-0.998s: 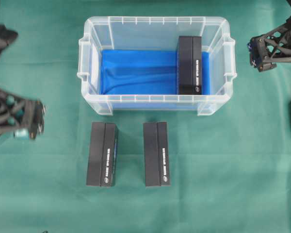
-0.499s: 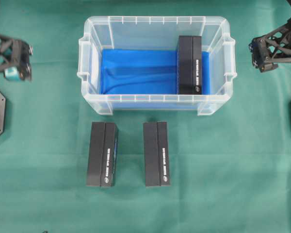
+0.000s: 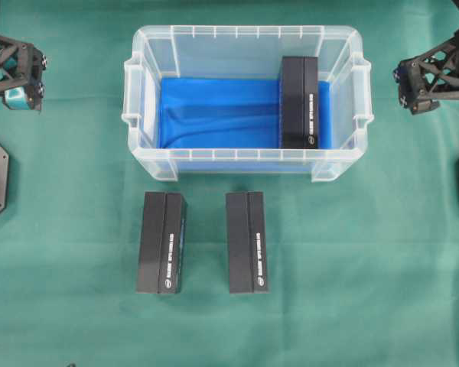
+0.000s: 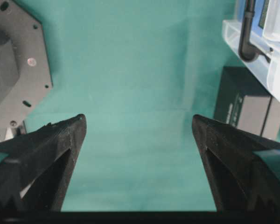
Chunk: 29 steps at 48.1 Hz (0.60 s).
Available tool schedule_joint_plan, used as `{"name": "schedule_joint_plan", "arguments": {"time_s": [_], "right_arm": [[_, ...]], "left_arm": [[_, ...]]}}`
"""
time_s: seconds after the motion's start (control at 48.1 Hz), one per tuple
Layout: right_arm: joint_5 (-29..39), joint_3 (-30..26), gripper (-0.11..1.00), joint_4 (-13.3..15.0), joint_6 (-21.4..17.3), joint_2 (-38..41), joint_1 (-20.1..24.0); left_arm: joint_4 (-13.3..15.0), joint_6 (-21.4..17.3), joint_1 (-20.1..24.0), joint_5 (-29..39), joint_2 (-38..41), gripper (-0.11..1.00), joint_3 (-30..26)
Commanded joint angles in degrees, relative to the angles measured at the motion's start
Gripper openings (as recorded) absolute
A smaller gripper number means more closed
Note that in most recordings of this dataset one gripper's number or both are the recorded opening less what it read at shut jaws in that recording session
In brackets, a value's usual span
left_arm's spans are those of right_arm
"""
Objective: Take out the box from the case.
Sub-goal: 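Withdraw the left gripper to the left side, then move the right gripper over the right black box in the case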
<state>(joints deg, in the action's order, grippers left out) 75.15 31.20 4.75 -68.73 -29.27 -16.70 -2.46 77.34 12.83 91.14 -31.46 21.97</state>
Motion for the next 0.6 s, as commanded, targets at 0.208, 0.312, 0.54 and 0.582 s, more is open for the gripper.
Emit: {"name": "schedule_joint_plan", "arguments": {"time_s": [0.208, 0.312, 0.54, 0.582], "right_arm": [[-0.09, -1.05, 0.94, 0.09, -0.26, -0.62, 0.00], [-0.44, -1.23, 0.94, 0.18, -1.76, -0.35, 0.00], [-3.43, -3.87, 0.94, -0.09, -4.22, 2.46, 0.00], [-3.69, -4.75, 0.94, -0.18, -4.31, 3.25, 0.00]], "left_arm": [[0.09, 0.09, 0.26, 0.09, -0.18, 0.99, -0.62], [0.09, 0.09, 0.26, 0.09, -0.18, 0.99, -0.62], [0.09, 0.09, 0.26, 0.00, -0.09, 0.99, -0.62], [0.09, 0.09, 0.26, 0.00, -0.09, 0.99, -0.70]]}}
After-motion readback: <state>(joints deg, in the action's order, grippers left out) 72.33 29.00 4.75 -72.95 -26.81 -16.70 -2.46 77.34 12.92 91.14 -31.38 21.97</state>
